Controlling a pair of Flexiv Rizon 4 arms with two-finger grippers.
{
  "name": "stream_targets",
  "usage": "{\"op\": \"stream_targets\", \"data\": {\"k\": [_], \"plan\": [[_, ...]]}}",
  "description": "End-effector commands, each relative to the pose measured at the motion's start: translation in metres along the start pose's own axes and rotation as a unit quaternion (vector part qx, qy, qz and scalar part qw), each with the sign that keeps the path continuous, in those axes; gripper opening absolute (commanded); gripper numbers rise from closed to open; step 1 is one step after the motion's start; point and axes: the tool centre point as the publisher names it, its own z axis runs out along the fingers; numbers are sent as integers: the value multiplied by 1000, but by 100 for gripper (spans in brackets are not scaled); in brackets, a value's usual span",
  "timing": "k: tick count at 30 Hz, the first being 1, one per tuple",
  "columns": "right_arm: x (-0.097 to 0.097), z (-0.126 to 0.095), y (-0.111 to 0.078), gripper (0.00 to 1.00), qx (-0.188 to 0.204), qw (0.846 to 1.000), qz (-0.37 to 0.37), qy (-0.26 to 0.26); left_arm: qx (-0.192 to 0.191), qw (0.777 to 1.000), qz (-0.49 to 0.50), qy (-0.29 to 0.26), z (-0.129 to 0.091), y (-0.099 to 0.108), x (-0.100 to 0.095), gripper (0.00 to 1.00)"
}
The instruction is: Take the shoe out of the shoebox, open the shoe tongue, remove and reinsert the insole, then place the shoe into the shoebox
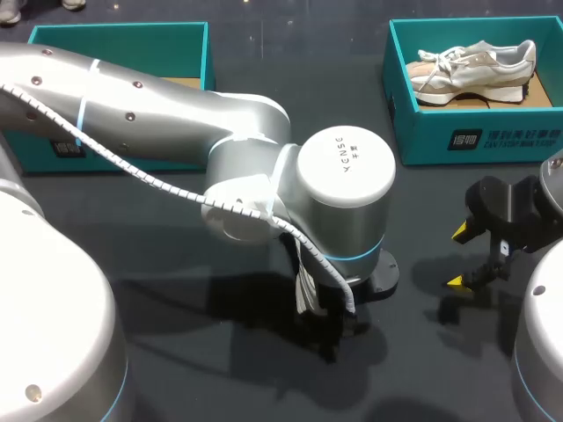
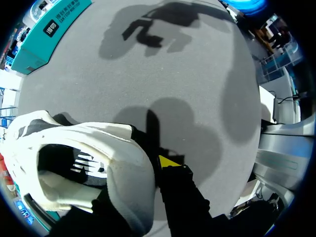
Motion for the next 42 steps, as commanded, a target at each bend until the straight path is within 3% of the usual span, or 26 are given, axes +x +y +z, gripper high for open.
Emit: {"op": "stream_targets", "data": {"k": [1, 7, 16, 30, 42], "plan": [[2, -1, 0, 100, 1, 1000, 0, -2, 1, 1000, 1, -2, -4, 2, 1, 0], [2, -1, 0, 100, 1, 1000, 0, -2, 7, 1000, 4, 11, -20, 8, 0, 0], [2, -1, 0, 100, 1, 1000, 0, -2, 13, 998, 41, 45, -67, 22, -13, 0], [2, -1, 0, 100, 1, 1000, 0, -2, 6, 999, 49, 19, -149, 51, -49, 0], [2, -1, 0, 100, 1, 1000, 0, -2, 9, 999, 26, 31, -215, 80, -94, 0]]}}
